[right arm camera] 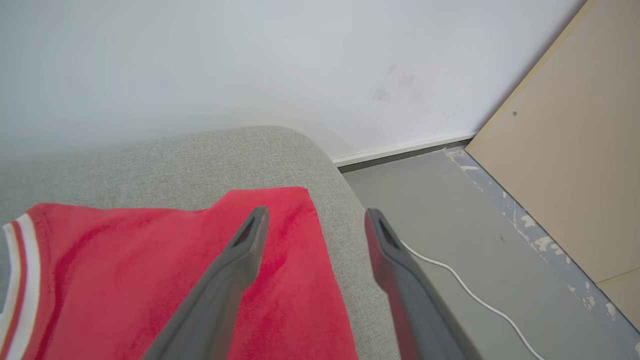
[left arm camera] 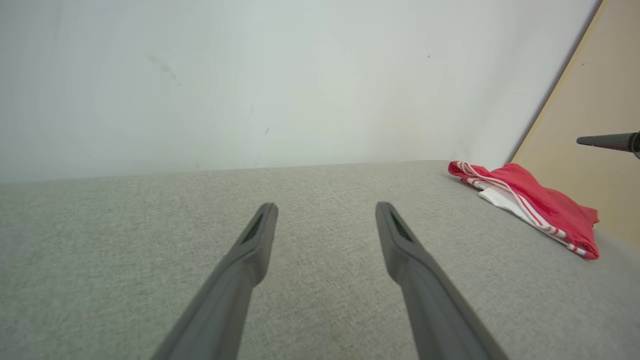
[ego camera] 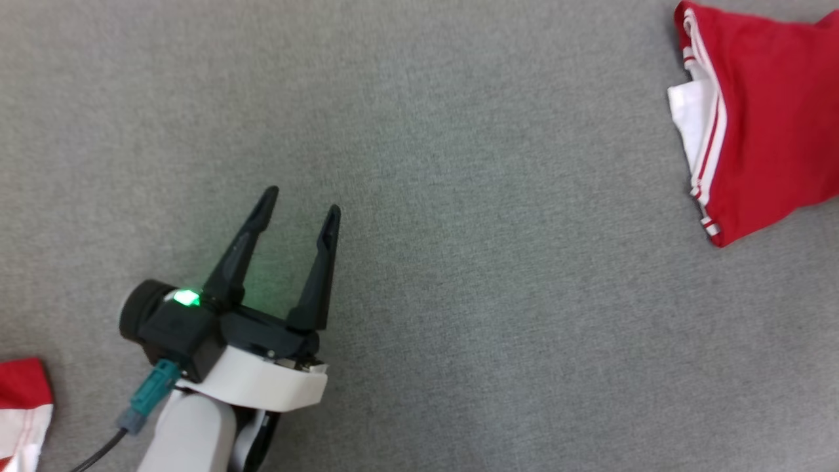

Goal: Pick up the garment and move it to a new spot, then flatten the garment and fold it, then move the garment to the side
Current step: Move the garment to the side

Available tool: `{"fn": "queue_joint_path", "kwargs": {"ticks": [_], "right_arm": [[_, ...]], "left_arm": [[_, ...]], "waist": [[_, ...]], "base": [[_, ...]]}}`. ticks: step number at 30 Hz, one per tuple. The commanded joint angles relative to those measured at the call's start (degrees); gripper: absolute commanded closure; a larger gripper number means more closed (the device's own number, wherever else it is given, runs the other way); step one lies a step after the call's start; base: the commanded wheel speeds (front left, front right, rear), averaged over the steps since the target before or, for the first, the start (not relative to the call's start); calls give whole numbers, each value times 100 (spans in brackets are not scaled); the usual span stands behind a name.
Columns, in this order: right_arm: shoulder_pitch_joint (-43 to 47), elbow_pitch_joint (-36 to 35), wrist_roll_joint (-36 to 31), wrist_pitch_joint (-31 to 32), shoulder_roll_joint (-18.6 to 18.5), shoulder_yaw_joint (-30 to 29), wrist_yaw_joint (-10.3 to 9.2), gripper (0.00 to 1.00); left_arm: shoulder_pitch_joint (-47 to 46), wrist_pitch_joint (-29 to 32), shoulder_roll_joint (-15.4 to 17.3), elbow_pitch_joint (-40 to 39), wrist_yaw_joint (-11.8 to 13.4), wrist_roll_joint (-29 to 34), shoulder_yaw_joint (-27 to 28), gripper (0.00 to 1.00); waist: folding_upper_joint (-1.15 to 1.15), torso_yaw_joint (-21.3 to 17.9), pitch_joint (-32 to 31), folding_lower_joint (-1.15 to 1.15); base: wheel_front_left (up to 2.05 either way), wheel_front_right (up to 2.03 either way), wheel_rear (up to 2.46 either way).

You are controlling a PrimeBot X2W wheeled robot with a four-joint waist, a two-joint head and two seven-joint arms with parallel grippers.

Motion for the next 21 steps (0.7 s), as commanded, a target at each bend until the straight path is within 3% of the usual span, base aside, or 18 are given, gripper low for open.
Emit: {"fn": "queue_joint_path", "kwargs": {"ticks": [1,9,21], "right_arm": [[-82,35,-86,-94,-16,61,-2,0],[255,-546,-355,-368,67,519,-2,0],[1496,-2604,-5,-403,-186,885,-2,0]], "left_arm": [[98,-39,-40,63,5,-98,-8,0],[363,-91,-226,364,83,-180,16,0],[834,-86,-379,443,261,-340,415,0]], "waist": [[0,6,-336,0],[0,80,-1301,0],[0,477,-2455,0]], "base": [[0,0,0],[0,0,0],[0,0,0]]}}
